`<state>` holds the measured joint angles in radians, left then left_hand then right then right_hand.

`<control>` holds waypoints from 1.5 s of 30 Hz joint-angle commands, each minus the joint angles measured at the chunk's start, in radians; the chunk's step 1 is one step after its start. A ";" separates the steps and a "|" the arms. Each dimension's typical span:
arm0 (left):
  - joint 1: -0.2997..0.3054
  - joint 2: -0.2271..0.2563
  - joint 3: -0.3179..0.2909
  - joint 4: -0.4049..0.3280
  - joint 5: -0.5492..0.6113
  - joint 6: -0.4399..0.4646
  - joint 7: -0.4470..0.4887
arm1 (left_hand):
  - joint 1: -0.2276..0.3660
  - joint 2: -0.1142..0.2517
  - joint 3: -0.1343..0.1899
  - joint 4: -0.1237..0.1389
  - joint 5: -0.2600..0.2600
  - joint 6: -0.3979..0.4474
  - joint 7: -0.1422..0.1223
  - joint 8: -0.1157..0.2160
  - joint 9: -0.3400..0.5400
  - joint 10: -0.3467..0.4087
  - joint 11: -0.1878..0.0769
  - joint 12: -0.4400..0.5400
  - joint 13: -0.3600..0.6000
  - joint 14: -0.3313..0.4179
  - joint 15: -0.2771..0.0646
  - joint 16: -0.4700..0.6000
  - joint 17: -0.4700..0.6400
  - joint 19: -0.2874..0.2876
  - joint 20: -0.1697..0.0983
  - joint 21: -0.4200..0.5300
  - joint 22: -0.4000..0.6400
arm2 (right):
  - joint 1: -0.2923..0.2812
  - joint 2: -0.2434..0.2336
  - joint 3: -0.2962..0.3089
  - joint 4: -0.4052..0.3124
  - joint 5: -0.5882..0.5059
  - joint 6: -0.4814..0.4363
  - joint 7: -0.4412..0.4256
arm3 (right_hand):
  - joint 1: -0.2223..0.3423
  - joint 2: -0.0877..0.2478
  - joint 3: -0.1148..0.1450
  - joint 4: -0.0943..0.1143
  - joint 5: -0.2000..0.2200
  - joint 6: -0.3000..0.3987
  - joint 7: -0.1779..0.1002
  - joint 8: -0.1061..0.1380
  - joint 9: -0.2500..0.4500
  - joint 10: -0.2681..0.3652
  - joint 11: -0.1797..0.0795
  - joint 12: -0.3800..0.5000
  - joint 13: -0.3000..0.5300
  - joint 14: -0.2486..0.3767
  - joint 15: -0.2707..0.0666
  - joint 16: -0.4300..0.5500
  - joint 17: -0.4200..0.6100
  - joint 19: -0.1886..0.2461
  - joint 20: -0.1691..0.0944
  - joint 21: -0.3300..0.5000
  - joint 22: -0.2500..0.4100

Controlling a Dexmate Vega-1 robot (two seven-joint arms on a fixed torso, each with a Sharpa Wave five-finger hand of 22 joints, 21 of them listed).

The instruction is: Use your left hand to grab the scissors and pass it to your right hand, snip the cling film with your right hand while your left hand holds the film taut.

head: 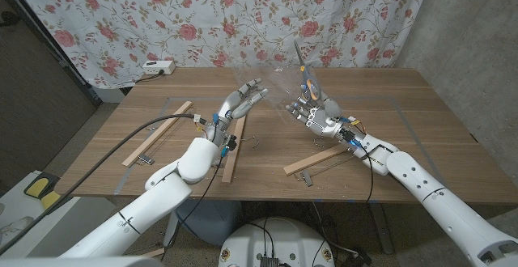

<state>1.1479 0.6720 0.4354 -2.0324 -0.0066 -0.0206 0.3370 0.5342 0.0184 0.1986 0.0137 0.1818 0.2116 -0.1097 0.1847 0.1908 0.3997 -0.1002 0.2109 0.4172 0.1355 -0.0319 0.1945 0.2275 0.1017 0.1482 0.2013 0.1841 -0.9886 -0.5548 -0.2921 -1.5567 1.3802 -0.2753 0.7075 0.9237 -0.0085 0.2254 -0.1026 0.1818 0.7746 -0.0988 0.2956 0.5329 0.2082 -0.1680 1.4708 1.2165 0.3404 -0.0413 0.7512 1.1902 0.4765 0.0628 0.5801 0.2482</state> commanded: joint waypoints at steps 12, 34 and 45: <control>0.007 0.007 0.013 -0.014 -0.012 0.020 -0.003 | 0.017 0.017 0.012 -0.015 0.005 0.000 -0.004 0.010 0.002 -0.001 0.003 0.008 0.001 0.006 0.005 0.008 -0.001 -0.003 0.011 0.005 0.005 | -0.008 -0.015 0.008 -0.008 -0.043 0.014 -0.011 | -0.140 -0.045 -0.075 0.056 0.022 -0.005 0.043 -0.003 0.006 0.005 0.032 0.012 -0.006 0.022 -0.131 -0.010 -0.015 0.015 0.030 -0.005 -0.030; 0.014 0.003 0.007 -0.009 -0.002 0.004 0.022 | 0.025 0.021 0.018 -0.024 0.003 0.003 -0.007 0.013 0.001 -0.001 0.003 0.012 0.000 0.004 0.004 0.009 -0.003 -0.003 0.010 0.005 0.005 | -0.052 -0.133 0.067 -0.110 -0.062 0.015 -0.117 | -0.300 -0.124 -0.183 0.118 0.049 -0.011 0.141 -0.022 -0.001 0.037 0.112 0.026 -0.008 0.056 -0.049 -0.017 -0.045 0.048 0.066 -0.020 -0.050; 0.007 0.011 0.010 -0.012 0.005 0.016 0.011 | 0.025 0.021 0.019 -0.027 0.003 0.007 -0.007 0.015 0.001 0.002 -0.001 0.015 0.000 0.005 0.004 0.010 -0.003 -0.003 0.010 0.006 0.005 | -0.049 -0.080 0.046 -0.069 -0.041 0.033 -0.080 | -0.115 0.068 -0.050 0.046 0.081 -0.019 0.148 -0.041 -0.003 0.025 0.114 0.024 -0.012 0.036 -0.043 -0.009 -0.059 0.042 0.064 -0.037 -0.051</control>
<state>1.1586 0.6755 0.4481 -2.0401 -0.0104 -0.0135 0.3529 0.5504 0.0345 0.2141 -0.0102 0.1818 0.2125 -0.1162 0.1896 0.1909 0.3999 -0.1001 0.2199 0.4174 0.1356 -0.0322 0.2013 0.2231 0.1017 0.1482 0.2013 0.1840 -1.0369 -0.6624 -0.2358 -1.6498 1.3296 -0.2570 0.6052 0.7993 0.0415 0.1584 -0.0517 0.2456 0.7786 0.0147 0.2614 0.5310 0.2332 -0.0536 1.4910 1.2066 0.3834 -0.0412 0.7436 1.1304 0.5211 0.1251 0.5478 0.1951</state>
